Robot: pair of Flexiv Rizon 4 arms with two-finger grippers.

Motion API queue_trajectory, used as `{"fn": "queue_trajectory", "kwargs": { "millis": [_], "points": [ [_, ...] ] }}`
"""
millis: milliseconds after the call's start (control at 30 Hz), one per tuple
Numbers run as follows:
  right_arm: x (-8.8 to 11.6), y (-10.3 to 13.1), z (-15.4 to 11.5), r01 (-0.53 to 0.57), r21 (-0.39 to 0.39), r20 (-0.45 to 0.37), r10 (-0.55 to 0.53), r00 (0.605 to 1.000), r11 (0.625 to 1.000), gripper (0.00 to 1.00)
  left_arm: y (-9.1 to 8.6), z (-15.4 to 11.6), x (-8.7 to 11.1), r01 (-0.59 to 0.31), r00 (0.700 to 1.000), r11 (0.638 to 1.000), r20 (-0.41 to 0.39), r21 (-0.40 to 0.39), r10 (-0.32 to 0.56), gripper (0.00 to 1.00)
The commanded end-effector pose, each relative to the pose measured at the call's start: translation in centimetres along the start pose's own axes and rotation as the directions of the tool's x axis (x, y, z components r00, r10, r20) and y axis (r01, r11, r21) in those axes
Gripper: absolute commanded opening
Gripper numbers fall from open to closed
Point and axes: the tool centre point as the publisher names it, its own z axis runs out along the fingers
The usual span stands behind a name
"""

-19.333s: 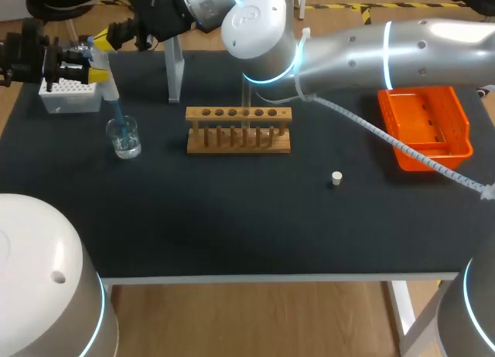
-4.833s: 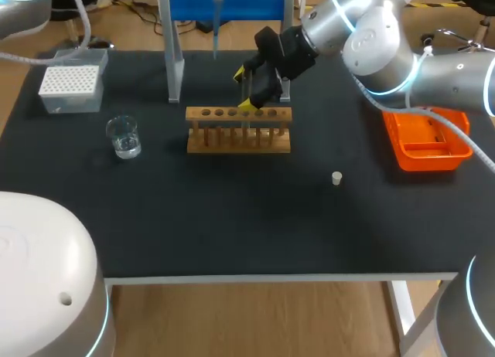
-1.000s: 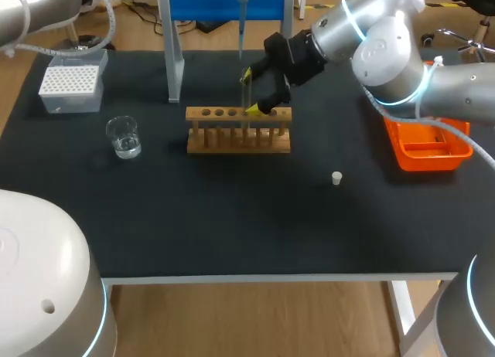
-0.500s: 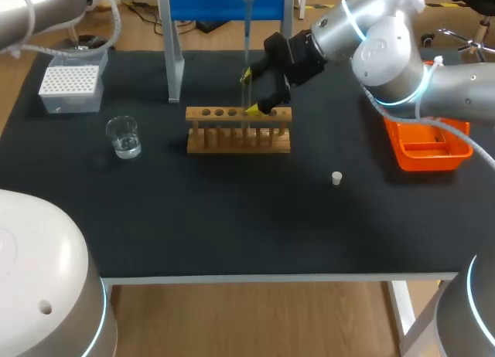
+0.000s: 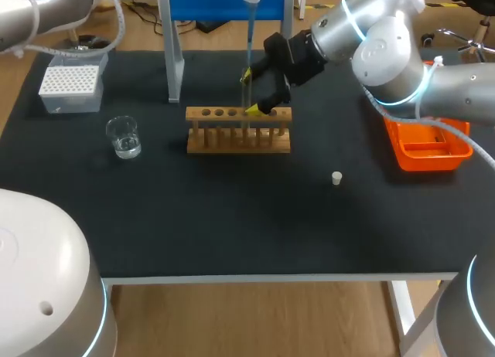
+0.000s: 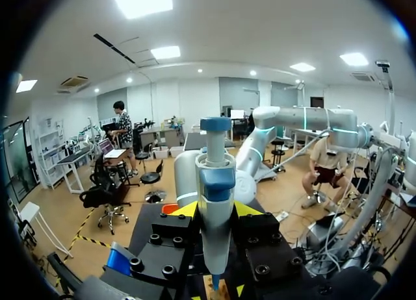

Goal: Invert the test tube, pick up the pipette, mount the tip to pipette, aspirate from beaker and dispense into the tube, eject the tip, return the pipette, and cap with the stopper.

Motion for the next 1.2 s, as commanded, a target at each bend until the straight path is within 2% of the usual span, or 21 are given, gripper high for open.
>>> {"fn": "queue_trajectory", "kwargs": {
  "millis": [33,967,1200],
  "points": [
    [0.0,0.0,-0.1,-0.001,0.002,-0.001,0.001,1.0,1.0,1.0,0.2,0.2,0.1,-0.005,1.0,1.0,0.005,0.009,0.005,0.0],
    [0.0,0.0,-0.1,-0.001,0.002,-0.001,0.001,1.0,1.0,1.0,1.6,0.4,0.5,0.005,1.0,1.0,0.007,0.027,-0.005,0.0],
    [0.0,0.0,-0.1,-0.001,0.002,-0.001,0.001,1.0,1.0,1.0,1.8,0.6,0.6,0.019,1.0,1.0,0.0,0.01,-0.019,0.0]
  ]
}}
